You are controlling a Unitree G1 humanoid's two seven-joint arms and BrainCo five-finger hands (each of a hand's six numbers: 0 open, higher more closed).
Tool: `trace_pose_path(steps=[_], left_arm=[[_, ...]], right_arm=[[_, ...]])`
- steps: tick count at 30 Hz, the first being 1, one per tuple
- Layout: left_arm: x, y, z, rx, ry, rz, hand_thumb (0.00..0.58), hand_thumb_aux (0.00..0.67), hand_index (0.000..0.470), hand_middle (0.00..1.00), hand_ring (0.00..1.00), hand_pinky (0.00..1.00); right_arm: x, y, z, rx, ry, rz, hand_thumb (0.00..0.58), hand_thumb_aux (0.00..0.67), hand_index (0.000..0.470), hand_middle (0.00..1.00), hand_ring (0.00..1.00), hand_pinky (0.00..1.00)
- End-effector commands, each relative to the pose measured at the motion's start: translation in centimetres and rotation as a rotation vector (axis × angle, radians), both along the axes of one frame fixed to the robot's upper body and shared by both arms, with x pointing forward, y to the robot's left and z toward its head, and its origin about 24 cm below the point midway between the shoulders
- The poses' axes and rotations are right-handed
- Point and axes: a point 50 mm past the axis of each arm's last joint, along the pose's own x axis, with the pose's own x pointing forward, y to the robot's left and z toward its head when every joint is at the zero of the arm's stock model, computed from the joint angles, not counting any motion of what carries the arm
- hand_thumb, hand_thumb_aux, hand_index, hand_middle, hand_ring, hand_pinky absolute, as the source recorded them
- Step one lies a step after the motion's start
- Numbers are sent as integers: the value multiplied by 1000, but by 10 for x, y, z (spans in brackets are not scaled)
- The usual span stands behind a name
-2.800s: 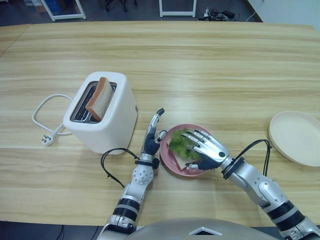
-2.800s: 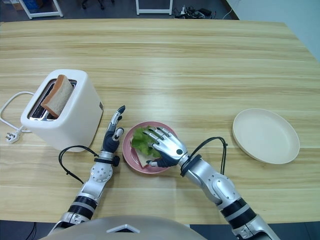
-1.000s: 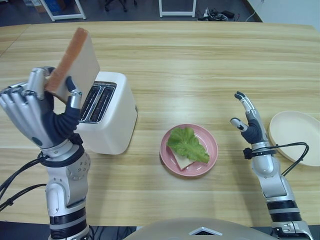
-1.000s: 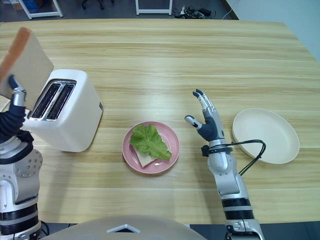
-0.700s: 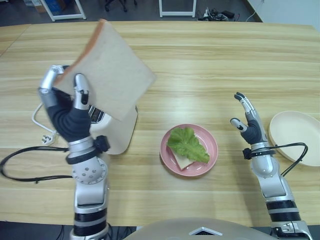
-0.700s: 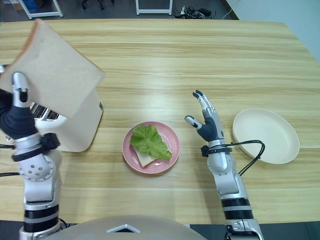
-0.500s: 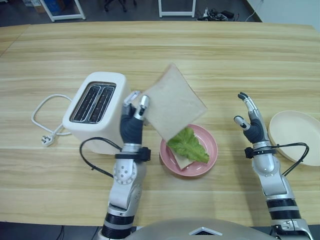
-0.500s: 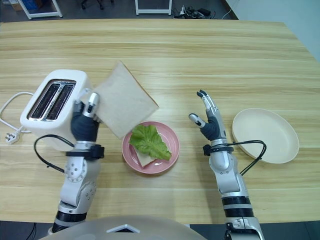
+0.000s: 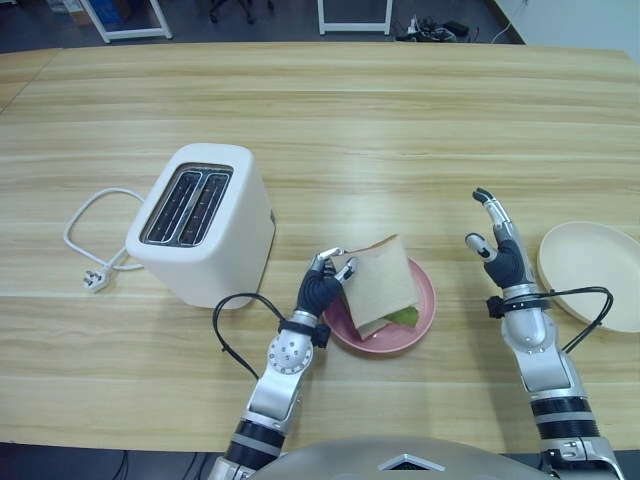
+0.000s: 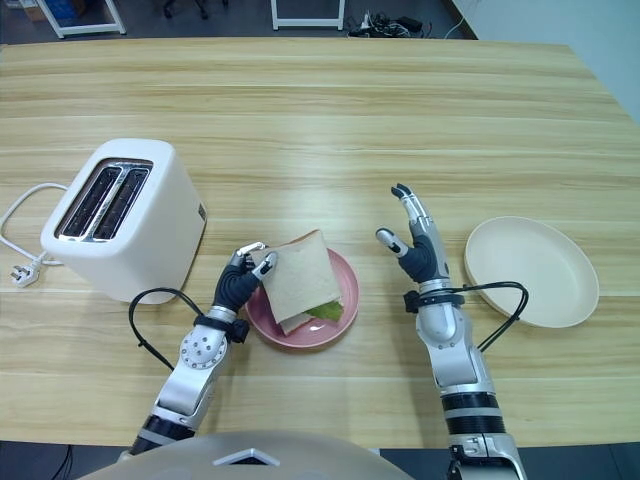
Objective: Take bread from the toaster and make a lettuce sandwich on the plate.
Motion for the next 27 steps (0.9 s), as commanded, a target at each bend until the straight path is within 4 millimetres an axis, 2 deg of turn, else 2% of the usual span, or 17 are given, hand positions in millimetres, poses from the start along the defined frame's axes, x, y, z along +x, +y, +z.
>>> trace_pose_path(steps=[1, 7, 10, 13, 16, 20, 26, 27], left_arm=[[-1, 1, -9, 80, 13, 1, 580, 670, 470, 1000, 1000, 1000], [-4, 4, -18, 177, 33, -1, 580, 670, 470, 1000, 1000, 1000], [-6, 6, -20, 212, 35, 7, 580, 670, 470, 1000, 1000, 1000], [-6, 7, -20, 230, 33, 10, 580, 670, 470, 1000, 1000, 1000], [-7, 7, -23, 237, 45, 5, 580, 670, 470, 1000, 1000, 1000], [-9, 6, -25, 253, 48, 5, 580, 670, 470, 1000, 1000, 1000], [-10, 9, -20, 326, -5, 25, 580, 670, 470, 1000, 1000, 1000], [-10, 10, -17, 379, -48, 26, 559, 541, 380, 1000, 1000, 1000]], right_arm=[[-12, 16, 2, -126, -27, 106, 0, 0, 0, 0, 0, 0], [-47, 54, 9, -535, -239, 370, 0, 0, 0, 0, 0, 0], [-61, 69, -1, -662, -276, 477, 0, 0, 0, 0, 0, 0], [-65, 72, -17, -764, -256, 520, 0, 0, 0, 0, 0, 0], [-66, 73, -40, -817, -197, 559, 0, 0, 0, 0, 0, 0], [-74, 71, -81, -905, -25, 613, 0, 0, 0, 0, 0, 0], [-87, 64, -110, -966, 203, 698, 0, 0, 0, 0, 0, 0], [-89, 64, -114, -973, 242, 715, 0, 0, 0, 0, 0, 0]])
